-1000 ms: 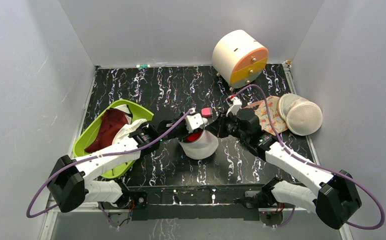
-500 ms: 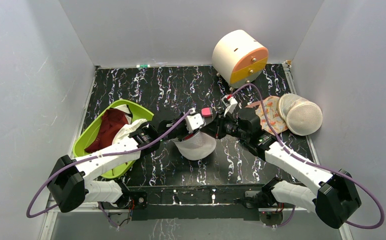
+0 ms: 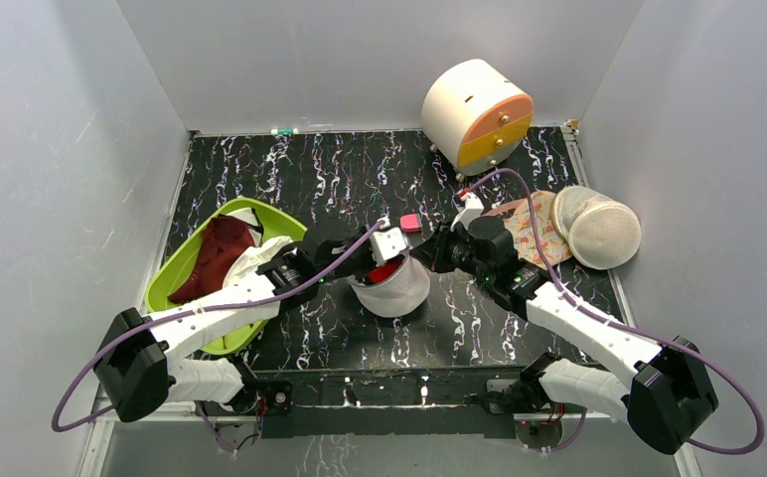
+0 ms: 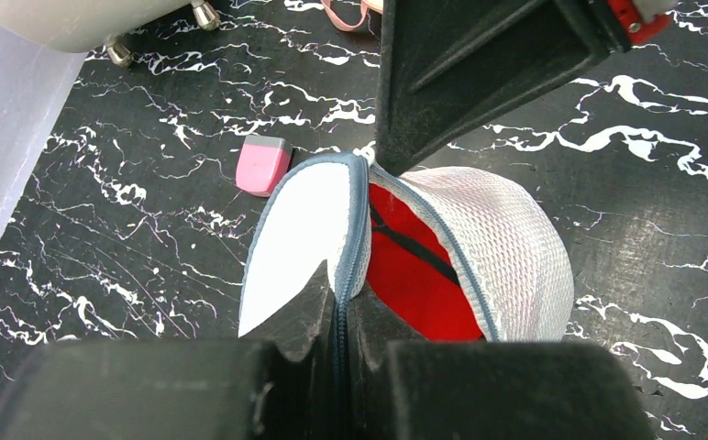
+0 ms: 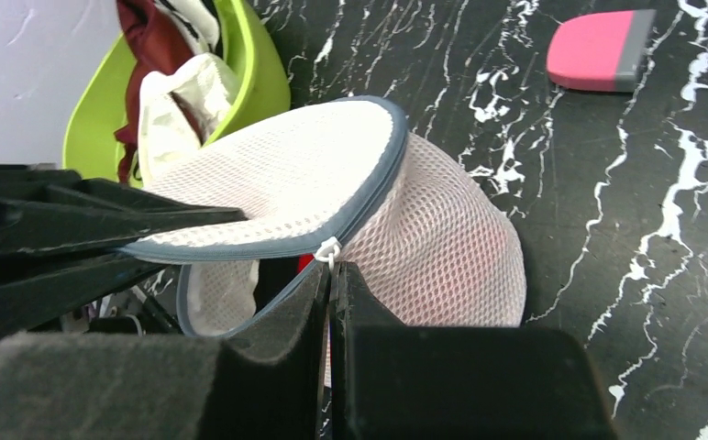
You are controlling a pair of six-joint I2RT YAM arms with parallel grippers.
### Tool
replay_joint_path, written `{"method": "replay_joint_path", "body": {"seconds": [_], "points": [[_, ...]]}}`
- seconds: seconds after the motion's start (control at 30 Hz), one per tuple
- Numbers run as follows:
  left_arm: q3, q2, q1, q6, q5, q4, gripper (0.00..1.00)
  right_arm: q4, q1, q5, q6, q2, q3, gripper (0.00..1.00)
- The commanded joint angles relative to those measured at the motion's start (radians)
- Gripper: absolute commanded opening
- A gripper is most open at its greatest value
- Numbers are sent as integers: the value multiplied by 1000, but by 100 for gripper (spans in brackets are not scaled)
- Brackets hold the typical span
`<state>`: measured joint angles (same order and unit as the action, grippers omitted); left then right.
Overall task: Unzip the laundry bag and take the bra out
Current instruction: Unzip the laundry bag at the center of the board.
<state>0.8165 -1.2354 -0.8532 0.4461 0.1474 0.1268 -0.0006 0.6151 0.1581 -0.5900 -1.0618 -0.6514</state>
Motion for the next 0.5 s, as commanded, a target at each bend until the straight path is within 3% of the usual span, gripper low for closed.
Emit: {"method": "replay_joint_path", "body": {"seconds": [0.0,0.1,0.23,0.33,0.47], "points": [[9,42,-4,11,-17,26,0,-30,-3,-102,-10,19,-33,0],[12,37,-6,12,-16,22,2,19,-3,-31,9,25,-24,0],[11,34,-7,16,-16,18,26,108,-3,119,34,33,-11,0],[12,31,-9,14,-16,16,36,157,-3,220,36,23,-7,0],[13,30,-10,13,-17,16,40,199,-3,283,27,-1,-4,0]]}}
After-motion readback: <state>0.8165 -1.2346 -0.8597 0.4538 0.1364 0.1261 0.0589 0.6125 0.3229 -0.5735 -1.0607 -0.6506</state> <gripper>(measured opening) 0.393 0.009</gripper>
